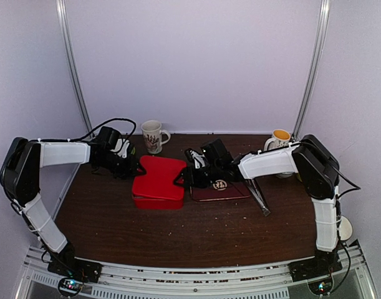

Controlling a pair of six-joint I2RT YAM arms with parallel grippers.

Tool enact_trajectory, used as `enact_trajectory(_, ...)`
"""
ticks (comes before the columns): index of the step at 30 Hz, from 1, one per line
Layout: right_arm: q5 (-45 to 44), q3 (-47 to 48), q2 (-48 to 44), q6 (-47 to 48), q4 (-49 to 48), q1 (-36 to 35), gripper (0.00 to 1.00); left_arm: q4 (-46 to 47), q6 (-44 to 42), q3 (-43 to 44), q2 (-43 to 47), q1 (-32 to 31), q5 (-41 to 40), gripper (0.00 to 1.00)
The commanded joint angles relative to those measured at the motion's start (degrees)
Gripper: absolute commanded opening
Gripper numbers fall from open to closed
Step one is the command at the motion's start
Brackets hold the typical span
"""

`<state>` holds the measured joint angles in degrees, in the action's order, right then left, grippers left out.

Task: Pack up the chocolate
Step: Place the box lid on the packing box.

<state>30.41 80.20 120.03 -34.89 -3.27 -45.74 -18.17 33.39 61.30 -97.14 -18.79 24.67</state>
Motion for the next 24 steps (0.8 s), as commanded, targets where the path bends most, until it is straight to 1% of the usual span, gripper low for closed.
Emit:
enact_trajectory(1, 1.9, -0.2, 0.2, -0.3, -5.0, -1.3, 0.62, -1.6, -3.5, 0.1, -0.2, 1.0, -9.3, 0.46)
enact_trajectory(3, 1.6, -0.4, 0.5, -0.6, -5.0, -1.3, 0.62, -2.6, -4.2, 0.2, 0.3, 1.0, -11.7, 0.52)
enact_trajectory(6, 1.3, -0.3, 0.7, -0.8, -5.0, -1.3, 0.62, -3.4, -5.0, -0.1, 1.8, 0.9, -14.4, 0.58)
enact_trajectory(13, 0.6, -0.2, 0.6, -1.0, -5.1, -1.3, 0.62, -3.5, -5.9, -1.8, 7.1, 1.1, -21.0, 0.66)
enact_trajectory(17, 0.4, 0.2, 1.1, -1.2, -4.8, -1.3, 0.62, -0.3, -5.8, -3.7, 9.2, 2.7, -20.9, 0.7)
enact_trajectory(20, -0.2, 0.4, 1.1, -1.0, -4.5, -1.3, 0.62, 1.5, -5.0, -3.8, 8.6, 3.9, -21.9, 0.7)
enact_trajectory(24, -1.6, 0.7, 1.0, -0.4, -2.9, -1.3, 0.64, 3.2, -4.5, -1.7, 4.3, 4.8, -16.6, 0.69)
